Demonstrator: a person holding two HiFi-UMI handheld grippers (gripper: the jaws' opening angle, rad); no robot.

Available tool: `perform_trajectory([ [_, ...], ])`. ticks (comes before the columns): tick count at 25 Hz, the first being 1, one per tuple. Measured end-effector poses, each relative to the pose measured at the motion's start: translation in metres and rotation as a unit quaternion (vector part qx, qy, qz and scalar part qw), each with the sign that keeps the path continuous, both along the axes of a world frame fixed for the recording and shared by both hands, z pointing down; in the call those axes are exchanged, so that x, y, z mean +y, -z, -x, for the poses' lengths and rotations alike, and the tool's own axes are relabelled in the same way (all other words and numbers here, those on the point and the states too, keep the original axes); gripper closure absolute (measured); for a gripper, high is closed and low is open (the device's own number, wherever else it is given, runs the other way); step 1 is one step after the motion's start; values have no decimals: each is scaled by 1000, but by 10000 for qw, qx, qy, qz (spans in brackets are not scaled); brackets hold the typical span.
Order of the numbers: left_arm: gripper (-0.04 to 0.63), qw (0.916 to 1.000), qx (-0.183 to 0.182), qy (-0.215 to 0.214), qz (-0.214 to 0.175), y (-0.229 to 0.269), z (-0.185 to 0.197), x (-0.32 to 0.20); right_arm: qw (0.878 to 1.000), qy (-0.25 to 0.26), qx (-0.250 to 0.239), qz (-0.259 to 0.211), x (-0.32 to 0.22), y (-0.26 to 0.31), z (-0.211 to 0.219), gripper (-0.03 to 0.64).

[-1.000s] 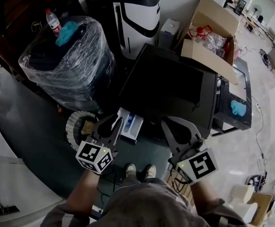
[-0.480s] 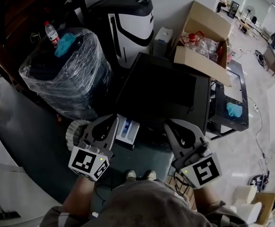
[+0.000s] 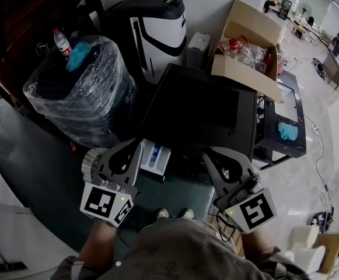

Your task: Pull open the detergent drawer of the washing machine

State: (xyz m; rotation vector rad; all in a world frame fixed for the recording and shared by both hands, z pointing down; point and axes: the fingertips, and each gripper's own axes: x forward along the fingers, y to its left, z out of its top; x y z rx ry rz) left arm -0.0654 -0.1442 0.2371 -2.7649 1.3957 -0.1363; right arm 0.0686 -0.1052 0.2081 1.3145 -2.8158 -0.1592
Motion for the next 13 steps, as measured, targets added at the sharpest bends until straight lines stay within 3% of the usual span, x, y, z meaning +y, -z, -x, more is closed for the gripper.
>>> perform_trajectory([
  [13, 580, 10000, -34, 53, 41, 4, 0, 11, 10000, 21, 3, 19, 8, -3, -3, 585],
])
